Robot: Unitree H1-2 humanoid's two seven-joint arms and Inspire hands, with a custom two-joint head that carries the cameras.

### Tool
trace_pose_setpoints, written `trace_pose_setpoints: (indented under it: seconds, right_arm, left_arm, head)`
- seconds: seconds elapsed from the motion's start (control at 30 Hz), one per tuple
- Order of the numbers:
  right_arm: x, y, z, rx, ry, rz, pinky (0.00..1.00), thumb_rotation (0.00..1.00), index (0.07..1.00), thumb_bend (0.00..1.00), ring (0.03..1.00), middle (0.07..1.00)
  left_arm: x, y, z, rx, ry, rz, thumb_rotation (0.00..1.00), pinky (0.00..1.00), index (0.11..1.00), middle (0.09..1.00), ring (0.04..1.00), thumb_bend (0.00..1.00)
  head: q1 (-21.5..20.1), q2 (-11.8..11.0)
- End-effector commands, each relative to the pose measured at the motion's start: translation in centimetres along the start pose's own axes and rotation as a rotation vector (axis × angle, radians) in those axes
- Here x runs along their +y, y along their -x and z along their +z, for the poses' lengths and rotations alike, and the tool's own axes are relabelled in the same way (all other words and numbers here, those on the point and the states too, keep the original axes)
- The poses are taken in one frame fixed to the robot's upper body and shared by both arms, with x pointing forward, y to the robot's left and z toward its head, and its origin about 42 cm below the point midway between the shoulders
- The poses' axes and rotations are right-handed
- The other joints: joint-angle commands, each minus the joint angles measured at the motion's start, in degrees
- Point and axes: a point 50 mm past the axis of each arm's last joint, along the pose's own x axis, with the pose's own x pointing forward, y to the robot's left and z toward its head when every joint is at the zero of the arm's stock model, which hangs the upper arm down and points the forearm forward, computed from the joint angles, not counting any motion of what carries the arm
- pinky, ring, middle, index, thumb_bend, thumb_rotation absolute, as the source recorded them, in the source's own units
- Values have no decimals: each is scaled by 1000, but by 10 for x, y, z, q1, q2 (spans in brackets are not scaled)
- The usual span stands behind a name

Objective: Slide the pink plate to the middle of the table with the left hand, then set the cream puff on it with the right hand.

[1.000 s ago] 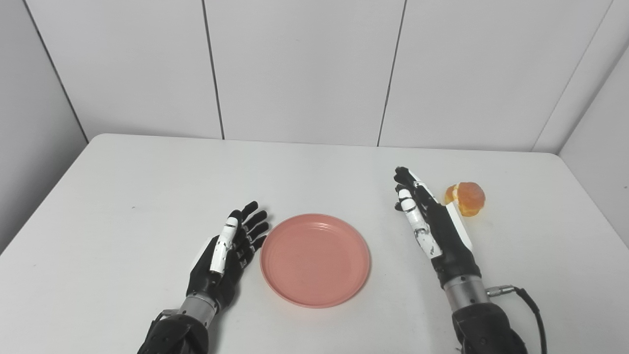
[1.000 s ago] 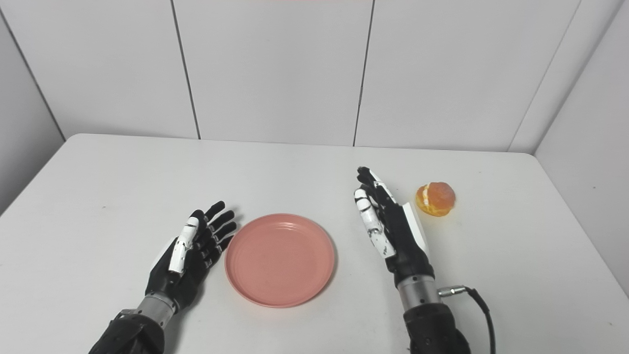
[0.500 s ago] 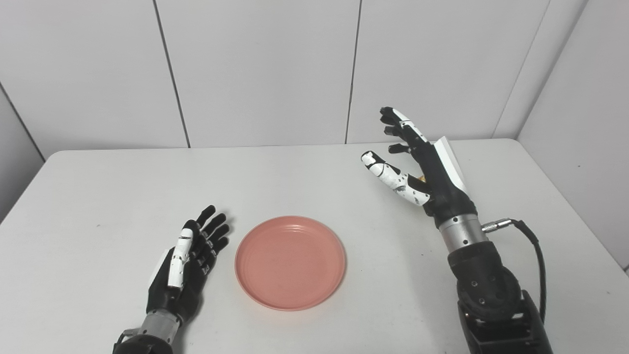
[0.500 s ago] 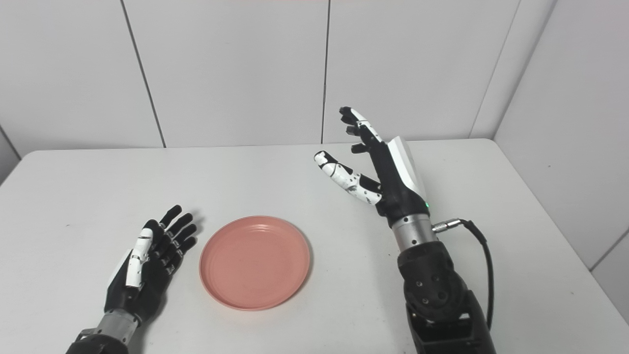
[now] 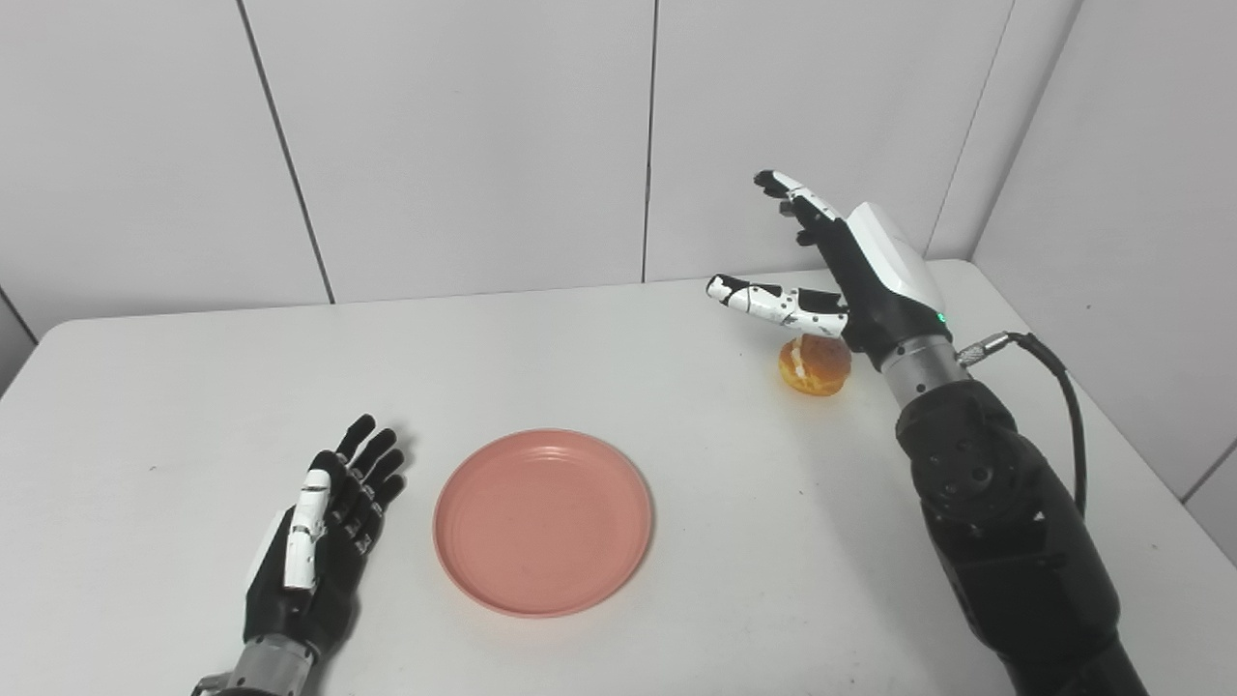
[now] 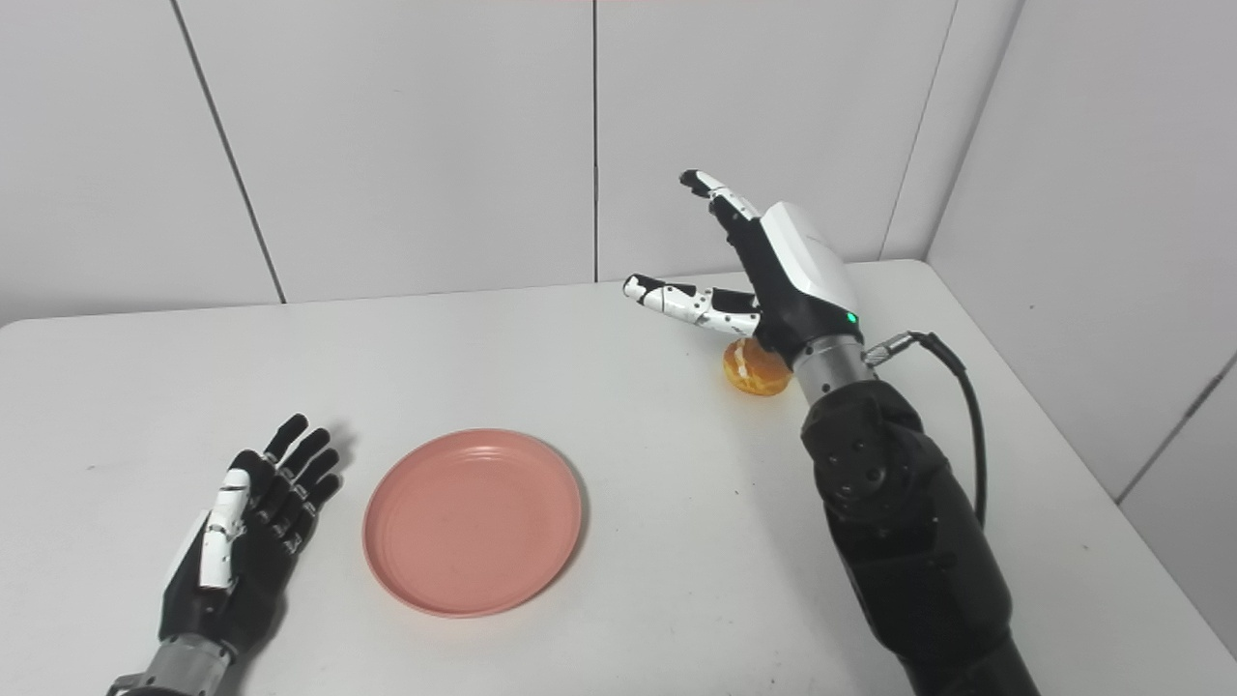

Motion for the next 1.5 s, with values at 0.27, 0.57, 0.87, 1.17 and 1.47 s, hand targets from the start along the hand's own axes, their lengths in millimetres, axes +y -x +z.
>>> trace_pose_setpoints:
  seconds: [0.27, 0.57, 0.87, 1.17, 1.47]
  right_arm:
    - [-18, -21, -14, 76, 178, 7, 738, 512, 943, 846, 875, 933]
    - [-19, -30, -37, 164, 228, 50, 755, 502, 984, 882, 904, 973]
    - [-14, -39, -54, 225, 250, 90, 790, 526, 998, 907, 921, 986]
    - [-9, -50, -70, 276, 255, 131, 783, 532, 1000, 895, 918, 988]
    - [2, -59, -86, 302, 251, 145, 792, 502, 975, 903, 912, 966]
  left_arm:
    - [8, -1, 0, -5, -6, 1, 1000, 959, 904, 933, 942, 450]
    - [9, 0, 0, -4, 0, -1, 1000, 963, 904, 931, 943, 447]
    - [10, 0, 2, -2, -2, -3, 1000, 950, 901, 925, 933, 451]
    - [12, 1, 2, 5, 2, -1, 1000, 967, 911, 939, 948, 441]
    - [11, 1, 3, 0, 0, 0, 1000, 945, 897, 924, 930, 446]
  head:
    - [-6, -3]
    - [-11, -4]
    - [-9, 2]
    - [-6, 7]
    - [-4, 14]
